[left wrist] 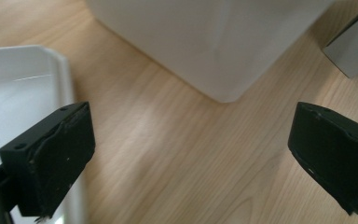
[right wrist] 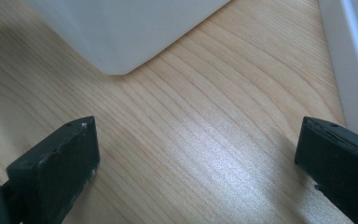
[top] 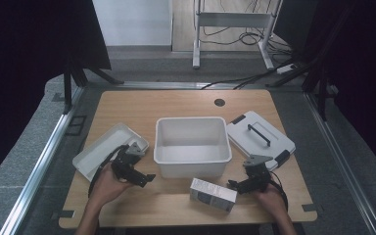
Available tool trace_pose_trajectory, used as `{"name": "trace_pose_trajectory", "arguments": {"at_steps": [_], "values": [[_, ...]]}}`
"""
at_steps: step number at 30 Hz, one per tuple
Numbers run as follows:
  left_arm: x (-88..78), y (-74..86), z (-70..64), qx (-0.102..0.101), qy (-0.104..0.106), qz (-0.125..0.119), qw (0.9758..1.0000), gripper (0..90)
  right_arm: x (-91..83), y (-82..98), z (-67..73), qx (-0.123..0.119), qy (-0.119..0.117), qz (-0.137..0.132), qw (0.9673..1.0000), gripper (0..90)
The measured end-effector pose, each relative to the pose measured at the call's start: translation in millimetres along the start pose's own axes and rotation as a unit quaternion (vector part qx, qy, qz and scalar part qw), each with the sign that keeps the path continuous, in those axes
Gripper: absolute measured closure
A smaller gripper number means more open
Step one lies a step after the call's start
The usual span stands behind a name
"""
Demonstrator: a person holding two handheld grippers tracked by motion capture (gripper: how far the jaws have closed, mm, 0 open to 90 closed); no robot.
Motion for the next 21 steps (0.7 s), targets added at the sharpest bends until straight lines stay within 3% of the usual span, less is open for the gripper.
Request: {"name": "trace_pose_trajectory", "arguments": {"at_steps": [6, 13, 21], "values": [[26.0, 8.2, -12.2, 0.012, 0.002, -0.004, 0.9999, 0.0, 0.0, 0.0, 0.0, 0.0, 0.0, 0.0, 1.0, 0.0], [53.2, 25.6, -13.6, 0.008, -0.008, -0.004, 0.9999, 0.0, 0.0, -0.1, -0.1, 0.001, -0.001, 0.0, 1.0, 0.0], [56.9, 27.7, -13.6, 0.01, -0.011, -0.044, 0.9989, 0.0, -9.0, 5.5, -1.2, -0.003, -0.003, 0.016, 0.9999, 0.0]]}}
Point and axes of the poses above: each handheld gripper's, and its own axes: x roughly forward along the jaws, y roughly out of its underside, z roughly to its left, the point moved 9 cm from there along x, roughly forward along the jaws, and after that the axes turned 7 degrees about y, right-handed, at the moved point
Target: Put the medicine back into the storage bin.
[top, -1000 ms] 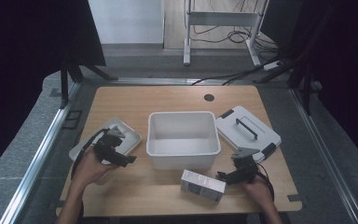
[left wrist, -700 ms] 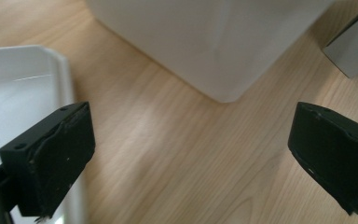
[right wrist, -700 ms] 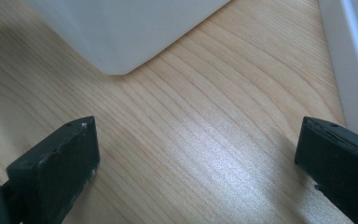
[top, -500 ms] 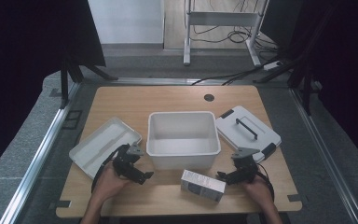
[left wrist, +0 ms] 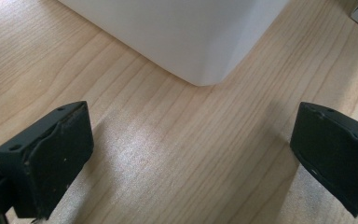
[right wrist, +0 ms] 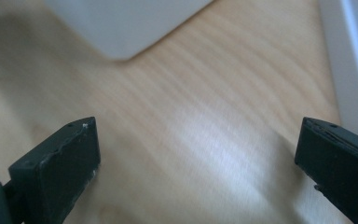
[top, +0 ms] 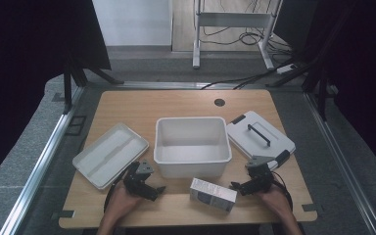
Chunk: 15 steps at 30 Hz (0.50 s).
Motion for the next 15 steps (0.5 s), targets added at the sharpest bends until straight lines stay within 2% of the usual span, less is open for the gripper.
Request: {"name": "trace_pose_trajectory", "arguments": {"at_steps": [4, 8, 15], "values": [[0.0, 0.1, 0.0, 0.0, 0.0, 0.0, 1.0, 0.0, -11.3, 8.3, 2.3, -0.01, -0.007, 0.02, 0.9997, 2.2], [-0.2, 0.2, -0.1, -0.002, -0.001, -0.001, 1.0, 0.0, -26.5, 14.0, 8.3, -0.032, -0.012, 0.036, 0.9988, 3.2], [-0.2, 0.1, -0.7, -0.006, -0.004, -0.004, 1.0, 0.1, -52.2, 16.8, 25.4, -0.054, -0.043, 0.062, 0.9957, 5.9]]}}
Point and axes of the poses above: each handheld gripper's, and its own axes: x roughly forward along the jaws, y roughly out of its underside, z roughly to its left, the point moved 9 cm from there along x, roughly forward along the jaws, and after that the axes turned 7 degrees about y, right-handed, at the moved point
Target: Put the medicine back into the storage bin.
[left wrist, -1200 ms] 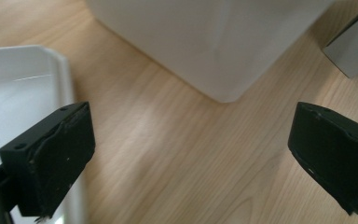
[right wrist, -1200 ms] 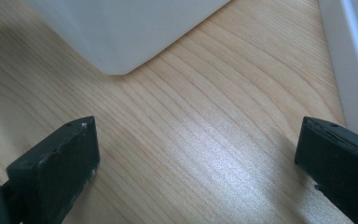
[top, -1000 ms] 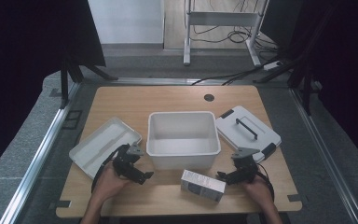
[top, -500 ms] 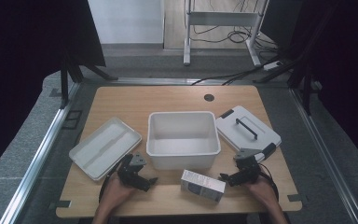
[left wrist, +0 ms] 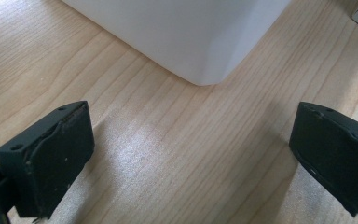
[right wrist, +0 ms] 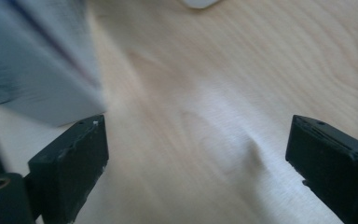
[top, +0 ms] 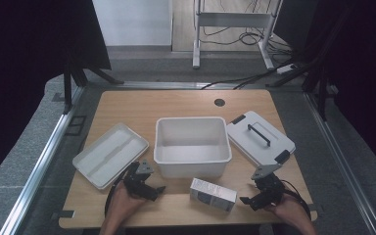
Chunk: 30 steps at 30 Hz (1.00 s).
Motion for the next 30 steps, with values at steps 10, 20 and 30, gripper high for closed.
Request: {"name": "trace_pose_trajectory", "arguments": {"at_steps": [10, 20, 30], "values": [[-0.1, 0.2, 0.1, 0.0, 0.0, 0.001, 1.0, 0.0, -21.5, -19.6, 35.5, -0.055, -0.045, 0.048, 0.9963, 6.8], [-0.1, 0.1, 0.1, 0.0, 0.0, 0.001, 1.0, 0.0, -8.0, -59.6, 63.3, -0.112, -0.064, 0.113, 0.9852, 15.5], [-0.1, 0.1, 0.2, 0.0, 0.0, 0.001, 1.0, 0.1, 19.5, -82.0, 90.5, -0.176, -0.07, 0.192, 0.963, 35.6]]}}
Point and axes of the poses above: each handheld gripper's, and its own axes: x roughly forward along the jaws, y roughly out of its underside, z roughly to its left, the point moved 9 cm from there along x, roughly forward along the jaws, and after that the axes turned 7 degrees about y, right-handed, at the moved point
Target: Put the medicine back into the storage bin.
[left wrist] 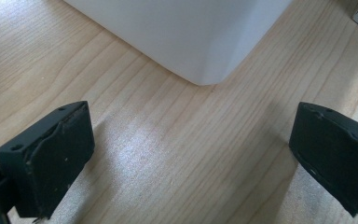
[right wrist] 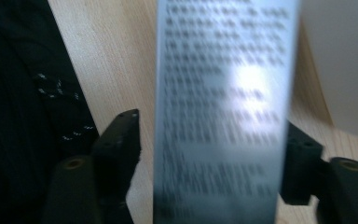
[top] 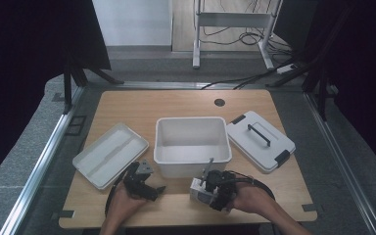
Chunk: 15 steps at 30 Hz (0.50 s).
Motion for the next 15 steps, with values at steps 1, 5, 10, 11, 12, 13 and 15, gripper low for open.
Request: {"name": "trace_pose_trajectory", "arguments": {"at_steps": [1, 5, 10, 11, 12, 13, 15], "values": [[0.0, 0.0, 0.0, 0.0, 0.0, 0.0, 1.0, 0.1, 2.2, -2.0, 0.8, -0.007, -0.001, 0.01, 0.9999, 38.5], [-0.1, 0.0, -0.1, 0.001, 0.0, 0.0, 1.0, 0.3, 5.7, -3.6, -0.1, -0.016, 0.005, 0.039, 0.9991, 49.0], [-0.1, 0.0, -0.2, 0.001, 0.001, -0.001, 1.0, 0.5, 3.9, -3.6, -2.2, -0.02, 0.006, 0.055, 0.9983, 55.0], [-0.1, -0.1, -0.2, 0.001, 0.001, -0.001, 1.0, 0.5, 3.2, -3.9, -1.6, -0.02, 0.002, 0.056, 0.9982, 55.1], [-0.1, -0.1, -0.2, 0.001, 0.001, -0.001, 1.0, 0.5, 1.4, -4.4, -0.8, -0.023, -0.004, 0.057, 0.9981, 55.2], [-0.2, 0.0, -0.2, 0.001, 0.001, -0.001, 1.0, 0.5, -0.1, -5.1, -0.6, -0.024, -0.004, 0.055, 0.9982, 55.1], [-0.1, 0.0, -0.2, 0.001, 0.001, 0.0, 1.0, 0.5, -5.4, -6.8, -0.1, -0.029, -0.008, 0.054, 0.9981, 55.1]]}}
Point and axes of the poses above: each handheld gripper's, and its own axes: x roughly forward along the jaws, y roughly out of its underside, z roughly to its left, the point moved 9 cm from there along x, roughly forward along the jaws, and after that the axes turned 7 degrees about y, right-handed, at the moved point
